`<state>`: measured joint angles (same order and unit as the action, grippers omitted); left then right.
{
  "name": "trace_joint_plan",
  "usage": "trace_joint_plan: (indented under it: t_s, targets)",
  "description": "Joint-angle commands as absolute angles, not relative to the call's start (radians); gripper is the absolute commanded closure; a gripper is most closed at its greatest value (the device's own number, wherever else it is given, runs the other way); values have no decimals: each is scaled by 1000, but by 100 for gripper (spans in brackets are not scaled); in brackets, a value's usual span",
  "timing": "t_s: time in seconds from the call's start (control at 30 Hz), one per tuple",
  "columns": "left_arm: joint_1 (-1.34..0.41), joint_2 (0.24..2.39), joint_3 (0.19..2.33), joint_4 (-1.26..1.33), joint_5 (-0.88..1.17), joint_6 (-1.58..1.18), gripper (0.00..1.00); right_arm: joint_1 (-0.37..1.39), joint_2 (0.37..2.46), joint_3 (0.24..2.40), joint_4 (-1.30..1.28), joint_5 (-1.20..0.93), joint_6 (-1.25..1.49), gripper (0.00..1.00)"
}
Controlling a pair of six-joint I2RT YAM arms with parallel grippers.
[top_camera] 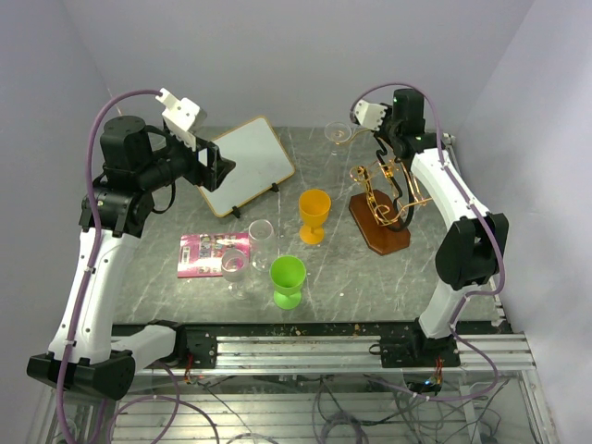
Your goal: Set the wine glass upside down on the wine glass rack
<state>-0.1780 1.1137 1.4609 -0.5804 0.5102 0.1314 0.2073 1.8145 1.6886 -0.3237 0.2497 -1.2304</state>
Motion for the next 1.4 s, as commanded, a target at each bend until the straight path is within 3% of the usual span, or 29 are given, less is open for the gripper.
trace_joint_plan:
  t_s: [0.0, 0.93, 1.13, 1.37]
  targets:
    - [-167, 1100, 1459, -548, 537, 146, 12, 212, 1790, 1732, -355, 213, -1184, 72]
    - [-170, 1100, 1345, -595, 487, 294, 13, 238, 1740, 1830, -388, 6, -949, 67]
    - [-212, 1129, 1318, -717, 538, 385, 13, 248, 1645, 1795, -334, -45, -810, 49]
    - [-356, 1210, 1323, -756, 428, 441, 14, 248, 1540, 1795, -447, -7, -586, 33]
